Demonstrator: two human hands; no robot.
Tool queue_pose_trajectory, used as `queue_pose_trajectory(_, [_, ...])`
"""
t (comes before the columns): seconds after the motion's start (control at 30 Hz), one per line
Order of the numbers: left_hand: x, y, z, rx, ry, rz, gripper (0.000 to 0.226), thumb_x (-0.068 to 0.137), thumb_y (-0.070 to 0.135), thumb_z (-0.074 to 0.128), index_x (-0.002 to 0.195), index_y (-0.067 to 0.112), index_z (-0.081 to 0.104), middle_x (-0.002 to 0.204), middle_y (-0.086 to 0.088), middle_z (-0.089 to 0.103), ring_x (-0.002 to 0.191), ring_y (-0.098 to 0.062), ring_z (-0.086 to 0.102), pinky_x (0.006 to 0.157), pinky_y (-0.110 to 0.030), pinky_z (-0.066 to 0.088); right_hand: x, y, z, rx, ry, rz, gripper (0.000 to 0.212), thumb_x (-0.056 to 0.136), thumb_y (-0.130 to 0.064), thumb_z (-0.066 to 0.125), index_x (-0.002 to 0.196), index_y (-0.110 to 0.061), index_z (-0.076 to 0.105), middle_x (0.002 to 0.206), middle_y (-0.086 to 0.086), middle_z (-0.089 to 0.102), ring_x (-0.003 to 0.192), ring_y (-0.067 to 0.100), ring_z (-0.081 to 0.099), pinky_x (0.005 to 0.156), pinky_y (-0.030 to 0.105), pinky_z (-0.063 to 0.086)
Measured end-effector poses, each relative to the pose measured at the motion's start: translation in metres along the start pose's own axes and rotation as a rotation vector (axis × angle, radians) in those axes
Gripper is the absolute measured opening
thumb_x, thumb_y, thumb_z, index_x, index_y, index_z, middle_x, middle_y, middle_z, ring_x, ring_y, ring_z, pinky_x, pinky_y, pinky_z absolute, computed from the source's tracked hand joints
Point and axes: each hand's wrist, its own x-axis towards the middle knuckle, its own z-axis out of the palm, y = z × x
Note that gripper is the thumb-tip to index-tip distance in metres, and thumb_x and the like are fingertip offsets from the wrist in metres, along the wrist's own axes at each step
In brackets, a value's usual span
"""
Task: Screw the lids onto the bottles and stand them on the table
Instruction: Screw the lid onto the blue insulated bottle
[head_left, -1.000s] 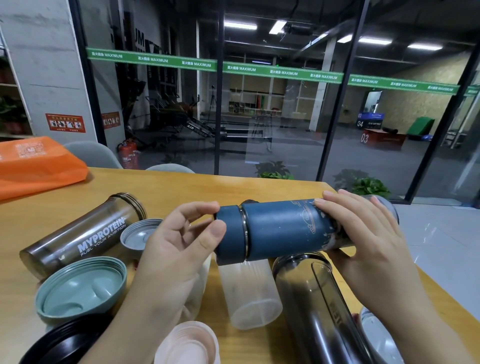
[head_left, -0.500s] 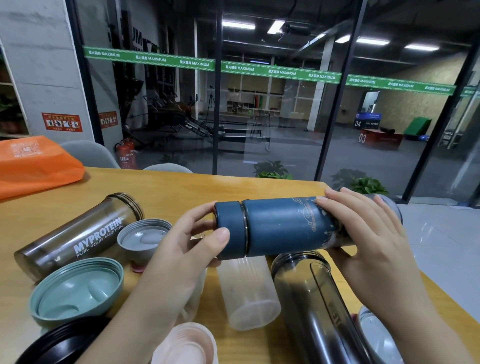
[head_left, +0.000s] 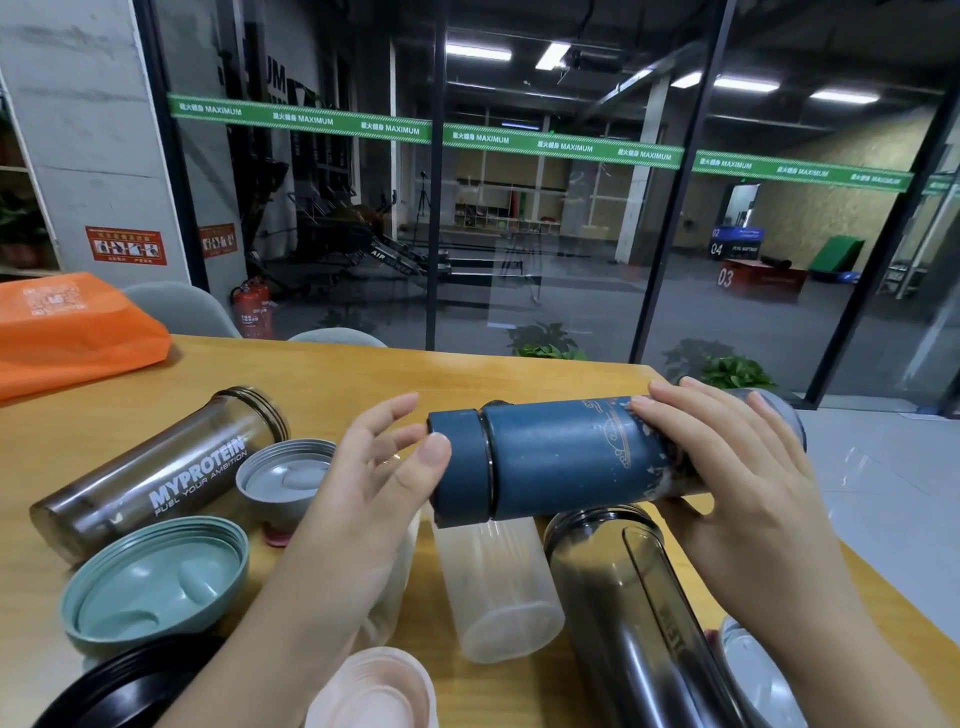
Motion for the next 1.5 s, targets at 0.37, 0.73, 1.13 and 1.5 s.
queue_pose_trajectory(0.37, [-0.004, 0.002, 0.002, 0.028, -0.063, -0.025, 0.075, 0.047, 0.045, 0.072, 0.118, 0.021, 0.061, 0.109, -0.001, 0.071, 0.095, -0.013, 0.067, 0.07, -0.024, 0.052, 0.0, -0.001, 0.001, 0.007, -0.007, 0.01, 0.088, 0.054, 0.006, 0.086, 0.127, -0.025, 0.048, 0.129, -0.011, 0.05, 0.126, 0.018, 0.046, 0.111, 0.039, 0.026])
queue_pose_trajectory(0.73, [-0.006, 0.006, -0.003, 0.068, -0.145, 0.037, 0.073, 0.05, 0.01, 0.074, 0.118, 0.032, 0.058, 0.116, 0.007, 0.066, 0.106, -0.011, 0.063, 0.077, -0.02, 0.053, 0.0, -0.001, 0.002, 0.016, -0.015, 0.02, 0.086, 0.055, 0.003, 0.086, 0.127, -0.024, 0.048, 0.129, -0.008, 0.053, 0.126, 0.018, 0.046, 0.112, 0.034, 0.023])
queue_pose_trajectory(1.13, [-0.003, 0.005, 0.0, 0.095, -0.085, 0.006, 0.074, 0.041, 0.054, 0.077, 0.108, 0.065, 0.049, 0.131, 0.027, 0.046, 0.124, 0.001, 0.047, 0.109, -0.039, 0.035, 0.0, -0.002, 0.001, 0.011, -0.021, 0.016, 0.087, 0.055, 0.006, 0.085, 0.127, -0.025, 0.048, 0.128, -0.01, 0.051, 0.126, 0.017, 0.045, 0.113, 0.036, 0.022])
queue_pose_trajectory(1.5, [-0.008, 0.005, 0.004, 0.352, 0.019, -0.019, 0.063, 0.055, 0.075, 0.054, 0.105, 0.036, 0.06, 0.093, 0.014, 0.065, 0.062, 0.003, 0.056, 0.06, -0.016, 0.044, -0.001, -0.005, 0.004, 0.016, -0.054, 0.011, 0.088, 0.055, 0.007, 0.085, 0.128, -0.025, 0.047, 0.13, -0.007, 0.054, 0.127, 0.018, 0.046, 0.113, 0.037, 0.023])
